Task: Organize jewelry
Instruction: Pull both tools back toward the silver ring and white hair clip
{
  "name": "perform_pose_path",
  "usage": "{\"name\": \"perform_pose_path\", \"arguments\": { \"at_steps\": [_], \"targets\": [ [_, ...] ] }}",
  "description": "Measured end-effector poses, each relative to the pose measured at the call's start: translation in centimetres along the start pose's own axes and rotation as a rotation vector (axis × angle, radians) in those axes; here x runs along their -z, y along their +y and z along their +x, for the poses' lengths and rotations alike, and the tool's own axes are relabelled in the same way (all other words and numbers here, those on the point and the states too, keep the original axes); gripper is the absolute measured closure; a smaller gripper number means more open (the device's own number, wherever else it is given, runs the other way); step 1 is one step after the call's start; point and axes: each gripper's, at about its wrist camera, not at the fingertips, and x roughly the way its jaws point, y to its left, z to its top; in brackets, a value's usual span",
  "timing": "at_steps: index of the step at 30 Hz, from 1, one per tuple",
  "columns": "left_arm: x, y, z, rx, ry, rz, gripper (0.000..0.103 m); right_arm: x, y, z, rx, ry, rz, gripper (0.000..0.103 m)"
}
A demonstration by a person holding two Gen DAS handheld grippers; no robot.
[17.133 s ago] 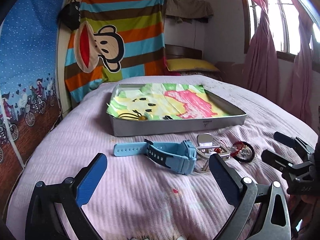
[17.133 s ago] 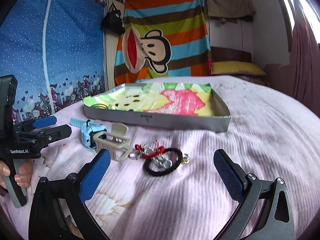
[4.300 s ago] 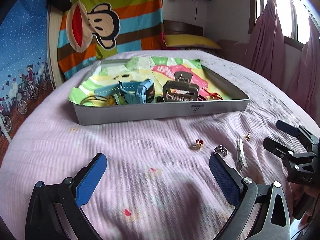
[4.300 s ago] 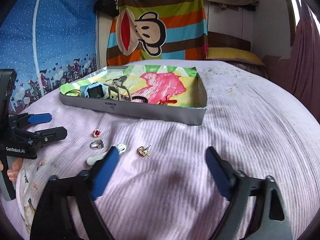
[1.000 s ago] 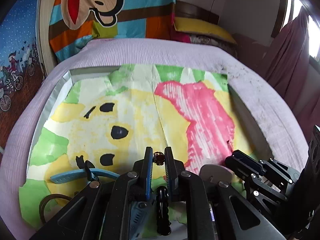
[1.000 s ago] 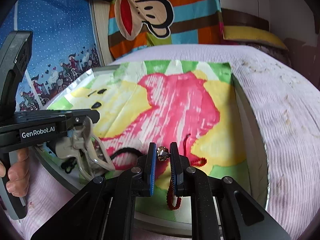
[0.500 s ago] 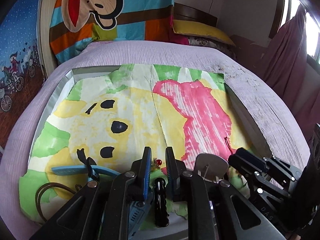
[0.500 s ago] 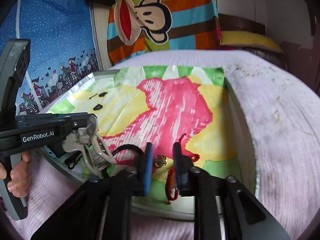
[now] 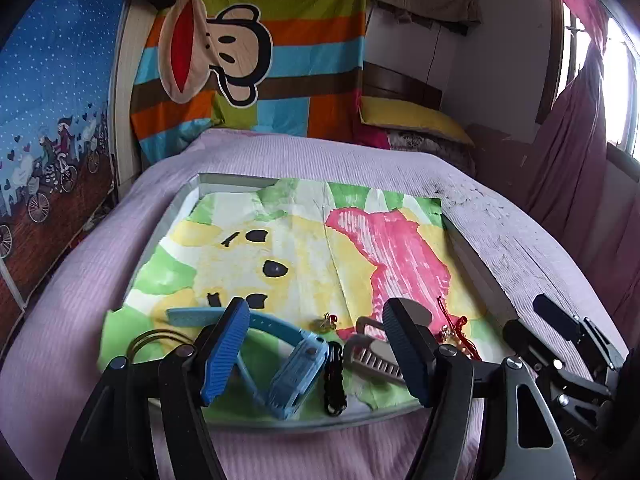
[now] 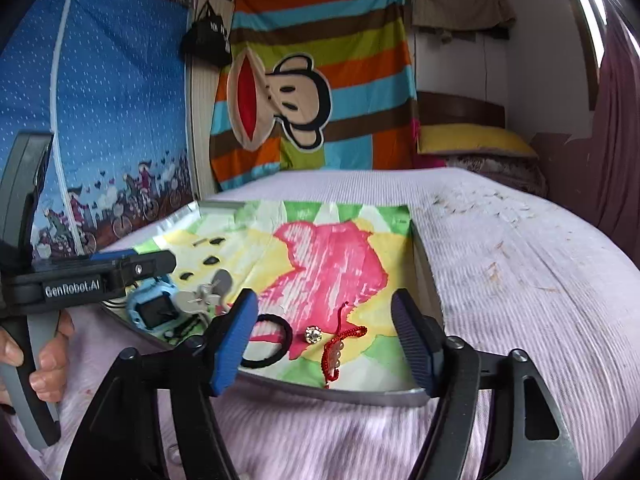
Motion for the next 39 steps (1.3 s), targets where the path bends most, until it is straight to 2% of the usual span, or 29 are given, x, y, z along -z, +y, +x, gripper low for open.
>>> {"name": "perform_pose_path", "arguments": {
  "at_steps": [1, 3, 7, 9, 10, 14, 19, 28, 39],
  "targets": [
    [0.4, 0.1, -0.6, -0.004, -0.016, 0.003, 0.032, 0.1, 0.1, -0.6, 0.001, -0.016, 0.0, 0.029],
    [1.1, 0.2, -1.6, -0.008, -0.048, 0.01, 0.02, 0.3, 0.3, -2.0, 0.01, -0.05, -0.005, 0.023],
    [2.5, 0.5, -4.1, -0.01, -0.117, 0.016, 0.01, 1.0, 0.8, -4.5, 0.041, -0.108, -0.014, 0.011],
    [3.2, 0.6, -5.3, -0.01, -0.151, 0.014, 0.002, 1.3, 1.1, -5.8, 0.054, -0.137, -0.02, 0.005],
    [3.5, 0.7, -5.9, -0.014, -0.169, 0.018, 0.0, 1.4, 1.2, -6.3, 0.056, -0.146, -0.022, 0.001],
    [4.6, 0.3, -7.7, -0.029, -0.209, 0.061, 0.0, 1.9, 1.6, -8.4, 0.06, -0.179, -0.028, 0.001],
    [5.8, 0.1, -9.3, -0.05, -0.245, 0.106, 0.0, 2.7, 1.7, -9.8, 0.061, -0.174, -0.015, 0.001],
    [7.3, 0.5, -8.7, -0.026, -0.16, 0.163, 0.0, 5.6, 1.5, -9.5, 0.038, -0.05, -0.053, 0.001],
    [8.6, 0.4, -6.5, 0.005, 0.017, 0.237, 0.0, 7.1, 3.3, -8.1, -0.036, 0.074, -0.152, 0.001]
  ]
}}
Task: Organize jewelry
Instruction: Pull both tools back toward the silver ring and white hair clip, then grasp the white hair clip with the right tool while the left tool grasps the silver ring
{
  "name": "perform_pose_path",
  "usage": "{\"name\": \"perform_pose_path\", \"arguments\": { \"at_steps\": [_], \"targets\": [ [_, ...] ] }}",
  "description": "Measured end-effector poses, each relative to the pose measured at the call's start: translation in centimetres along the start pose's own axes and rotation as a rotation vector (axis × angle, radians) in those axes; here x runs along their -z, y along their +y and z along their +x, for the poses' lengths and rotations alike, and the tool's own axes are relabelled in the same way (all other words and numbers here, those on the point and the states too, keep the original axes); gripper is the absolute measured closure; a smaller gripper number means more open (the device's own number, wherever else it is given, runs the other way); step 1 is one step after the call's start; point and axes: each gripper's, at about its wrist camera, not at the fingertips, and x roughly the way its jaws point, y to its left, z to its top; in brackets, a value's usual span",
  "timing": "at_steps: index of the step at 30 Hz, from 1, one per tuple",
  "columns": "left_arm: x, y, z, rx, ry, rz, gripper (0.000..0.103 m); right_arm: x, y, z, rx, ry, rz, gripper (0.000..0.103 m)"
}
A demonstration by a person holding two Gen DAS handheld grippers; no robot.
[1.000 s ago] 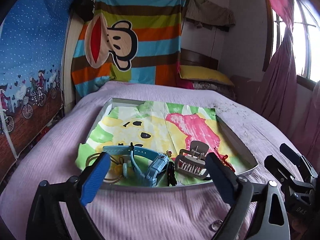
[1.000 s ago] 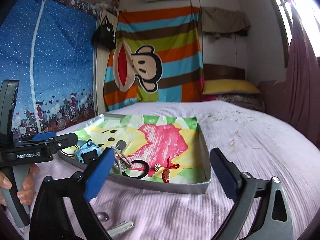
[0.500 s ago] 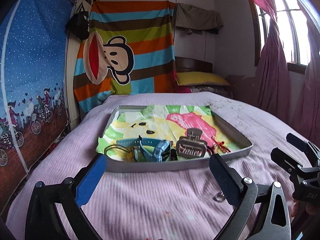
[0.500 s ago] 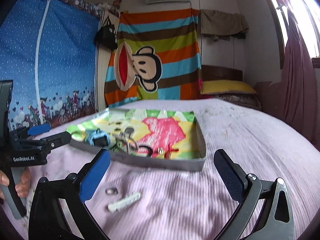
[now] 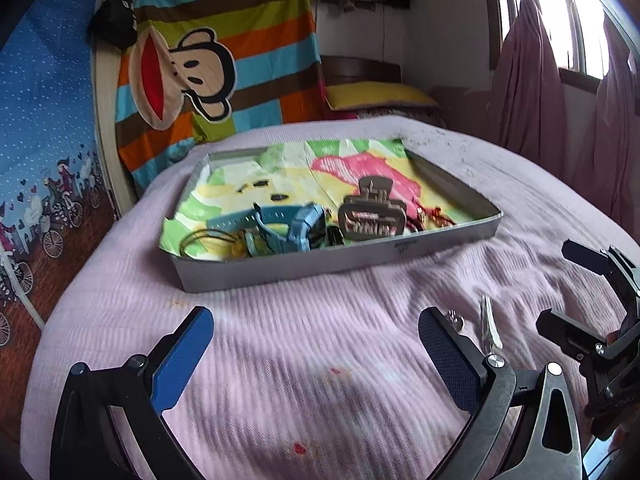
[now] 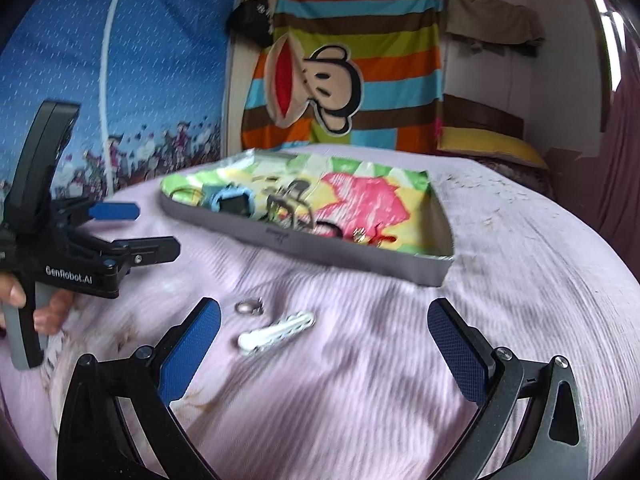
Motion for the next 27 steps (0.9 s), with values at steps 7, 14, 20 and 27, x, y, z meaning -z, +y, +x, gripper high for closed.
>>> {"name": "perform_pose_path", "arguments": {
  "at_steps": [7, 14, 20, 27],
  "targets": [
    [0.6, -0.2, 1.4, 0.026, 0.081, 0.027, 0.0, 0.6, 0.5, 1.6, -0.008, 0.082, -0.023, 0.001],
    [0.7, -0.4, 2.5, 0.057, 0.127, 0.035, 0.0, 1.1, -0.3, 4.2, -0.005, 0.177, 0.016, 0.001],
    [0.4, -0.7, 3.0, 0.091, 0.14, 0.036, 0.0, 1.2, -2.2, 5.4, 0.025, 0.217, 0.097, 0.001],
    [0.2, -2.3, 4.0, 0.124, 0.165, 0.09, 0.013, 0.9, -3.2, 6.4, 0.038, 0.216, 0.114, 0.003]
  ]
}}
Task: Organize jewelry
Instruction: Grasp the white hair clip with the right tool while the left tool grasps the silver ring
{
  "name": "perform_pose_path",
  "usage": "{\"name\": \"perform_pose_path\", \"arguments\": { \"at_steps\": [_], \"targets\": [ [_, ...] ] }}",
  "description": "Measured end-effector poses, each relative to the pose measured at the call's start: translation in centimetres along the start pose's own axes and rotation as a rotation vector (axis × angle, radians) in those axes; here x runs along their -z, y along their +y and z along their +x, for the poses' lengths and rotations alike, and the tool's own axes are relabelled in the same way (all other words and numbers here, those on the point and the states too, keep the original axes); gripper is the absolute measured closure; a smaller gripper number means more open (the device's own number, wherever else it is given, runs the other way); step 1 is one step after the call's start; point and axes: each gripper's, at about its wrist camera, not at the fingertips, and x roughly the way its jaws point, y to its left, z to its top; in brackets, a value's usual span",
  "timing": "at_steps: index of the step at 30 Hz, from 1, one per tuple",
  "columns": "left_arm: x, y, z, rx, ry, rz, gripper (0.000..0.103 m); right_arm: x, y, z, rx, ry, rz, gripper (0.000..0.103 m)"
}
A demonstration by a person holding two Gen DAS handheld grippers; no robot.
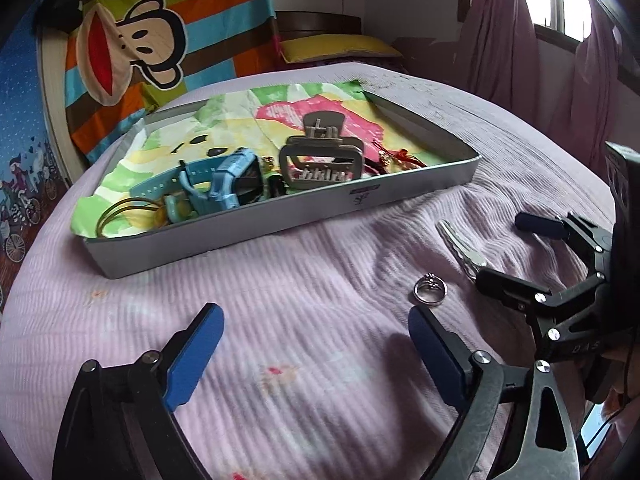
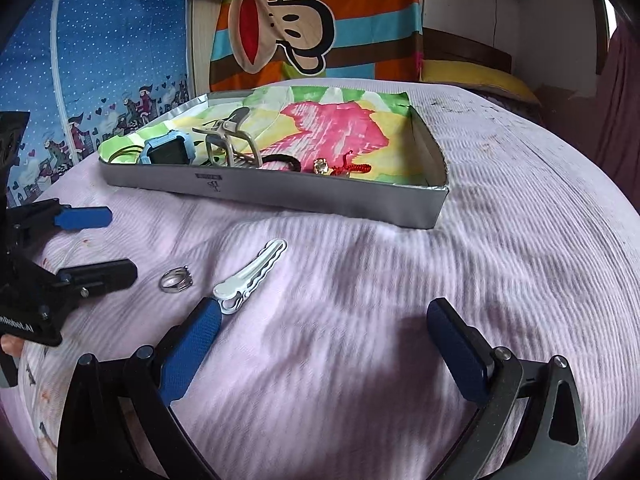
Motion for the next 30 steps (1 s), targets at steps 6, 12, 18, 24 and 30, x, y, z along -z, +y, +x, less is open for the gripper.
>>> {"name": "perform_pose_path", "arguments": {
  "at_steps": [6, 12, 18, 24, 30],
  "targets": [
    [-0.2, -0.6, 0.5, 0.059, 0.016, 0.024, 0.026, -0.4, -0.1, 0.4, -0.027, 0.0, -0.009, 0.017],
    [-0.7, -1.1, 1.1, 0.158, 0.033, 0.024, 0.041, -0.5, -0.4, 0.8, -0.07, 0.002, 0.006, 0.026],
    [-1.1, -1.6, 1.9, 0.253, 0.057, 0.006, 0.054, -0.5, -1.2, 1.3, -0.097, 0.003, 0.034, 0.033],
    [-1.4, -2.2, 3.0, 0.284, 0.083, -0.003, 0.065, -0.5, -1.5, 1.5, -0.137, -0.003, 0.048, 0.035],
    [-1.8, -2.0, 3.7, 0.271, 0.088, -0.038, 0.079, -1.0, -1.2, 1.8, -0.184, -0.005, 0.047, 0.037]
  ]
}}
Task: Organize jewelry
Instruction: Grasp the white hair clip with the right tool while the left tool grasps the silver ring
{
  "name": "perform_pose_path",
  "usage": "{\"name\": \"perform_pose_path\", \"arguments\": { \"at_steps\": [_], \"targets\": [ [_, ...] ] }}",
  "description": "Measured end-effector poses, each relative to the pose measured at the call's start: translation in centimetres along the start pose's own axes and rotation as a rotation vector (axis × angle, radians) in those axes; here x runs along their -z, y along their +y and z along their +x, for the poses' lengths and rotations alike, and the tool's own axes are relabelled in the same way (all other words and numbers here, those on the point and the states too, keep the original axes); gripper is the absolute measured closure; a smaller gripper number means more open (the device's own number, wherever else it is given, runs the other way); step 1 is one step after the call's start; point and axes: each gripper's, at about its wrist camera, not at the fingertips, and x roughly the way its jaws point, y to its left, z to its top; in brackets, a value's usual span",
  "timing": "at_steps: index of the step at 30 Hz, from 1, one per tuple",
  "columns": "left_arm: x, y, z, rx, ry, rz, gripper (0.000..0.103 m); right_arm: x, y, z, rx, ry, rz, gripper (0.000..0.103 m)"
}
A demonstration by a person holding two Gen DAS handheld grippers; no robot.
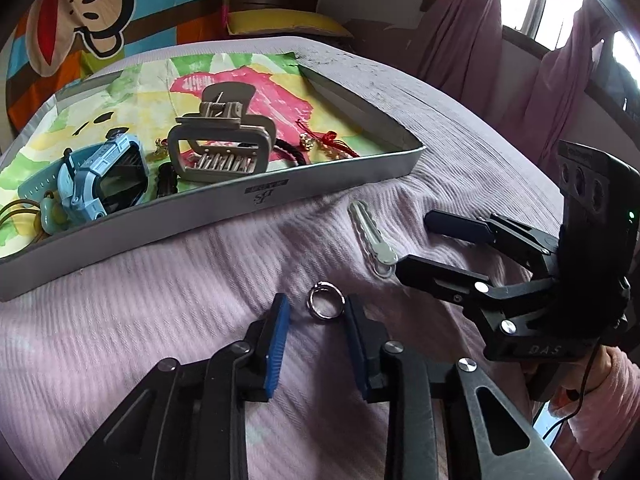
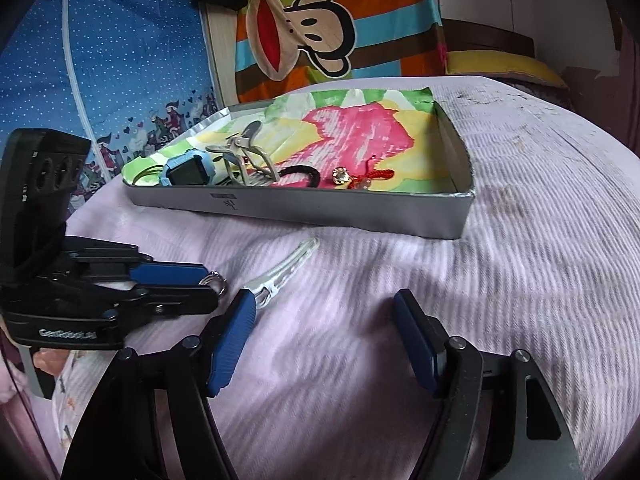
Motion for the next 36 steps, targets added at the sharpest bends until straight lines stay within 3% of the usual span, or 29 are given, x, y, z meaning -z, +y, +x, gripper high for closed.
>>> {"name": "perform_pose_path", "arguments": {
  "at_steps": [3, 12, 17, 24, 36],
  "targets": [
    [-0.2, 0.5, 0.2, -0.003, -0.004, -0.029, 0.083, -0.4, 0.3, 0.5, -0.025, 0.005, 0.0, 0.039],
    [0.2, 1.1, -0.1, -0.047, -0.026, -0.065, 0.083, -1.6, 0.6, 2.7, -0.115, 0.039, 0.036, 0.054],
    [0.7, 1.9, -0.8, -0.071, -0.054, -0.105, 0.083, -1.9, 0.6, 3.8, -0.146, 0.059, 0.066, 0.075],
    [0.9, 1.2, -0.7, -0.135, -0.062, -0.073, 0.083, -1.6, 0.8, 4.2, -0.185, 0.073, 0.088, 0.089],
    [1.5, 0.6, -2.3, -0.144, -0.113, -0.065, 0.084, -0.4, 1.6, 1.5, -0.183, -0.031, 0.057, 0.091]
  ]
}}
